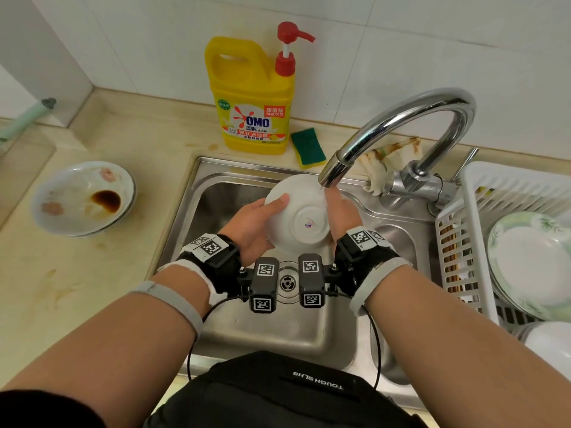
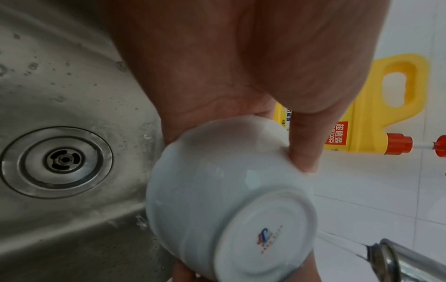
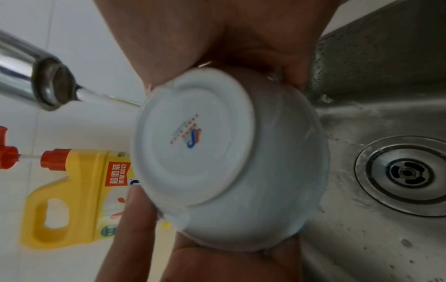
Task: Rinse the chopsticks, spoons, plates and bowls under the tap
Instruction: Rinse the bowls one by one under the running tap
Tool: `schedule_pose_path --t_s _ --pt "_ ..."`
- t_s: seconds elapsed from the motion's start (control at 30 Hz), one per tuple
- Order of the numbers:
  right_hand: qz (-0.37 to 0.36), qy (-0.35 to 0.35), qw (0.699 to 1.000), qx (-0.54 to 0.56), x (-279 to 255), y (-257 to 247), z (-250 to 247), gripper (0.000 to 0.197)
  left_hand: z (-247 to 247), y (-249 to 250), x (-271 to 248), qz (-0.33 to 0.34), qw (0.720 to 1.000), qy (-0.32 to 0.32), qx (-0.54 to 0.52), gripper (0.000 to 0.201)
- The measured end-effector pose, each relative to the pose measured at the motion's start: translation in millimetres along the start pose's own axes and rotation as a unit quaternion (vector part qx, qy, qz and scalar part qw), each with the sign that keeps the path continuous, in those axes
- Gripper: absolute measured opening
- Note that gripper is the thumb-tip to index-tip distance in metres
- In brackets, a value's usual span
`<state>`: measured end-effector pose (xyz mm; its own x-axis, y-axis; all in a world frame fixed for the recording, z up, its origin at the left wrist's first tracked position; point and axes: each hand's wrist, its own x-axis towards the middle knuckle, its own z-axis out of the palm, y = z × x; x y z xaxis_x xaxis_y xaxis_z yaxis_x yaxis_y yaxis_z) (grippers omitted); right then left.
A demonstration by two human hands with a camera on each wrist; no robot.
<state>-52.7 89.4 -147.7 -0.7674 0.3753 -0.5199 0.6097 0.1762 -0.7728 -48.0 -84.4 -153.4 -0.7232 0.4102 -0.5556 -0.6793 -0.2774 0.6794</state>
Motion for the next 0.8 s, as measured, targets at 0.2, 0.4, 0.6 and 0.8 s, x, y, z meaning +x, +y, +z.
schedule_pose_path --t_s 0.2,0.4,0.6,0.8 --pt "-0.056 0.068 0.996 0.007 3 4 2 0.035 1 3 -1 0.003 0.995 0.082 0.048 0.05" --pt "-0.037 0.081 0.994 0.064 2 7 4 0.042 1 6 -4 -0.007 0.999 0.045 0.018 0.049" --pt "0.032 0.018 0.995 0.088 -6 -5 11 0.088 -1 -1 -2 -0.011 1.0 0.025 -0.003 0.056" --pt "-0.029 0.054 0.997 0.047 -3 -4 7 0.048 -8 -1 2 -0.014 0.995 0.089 0.037 0.063"
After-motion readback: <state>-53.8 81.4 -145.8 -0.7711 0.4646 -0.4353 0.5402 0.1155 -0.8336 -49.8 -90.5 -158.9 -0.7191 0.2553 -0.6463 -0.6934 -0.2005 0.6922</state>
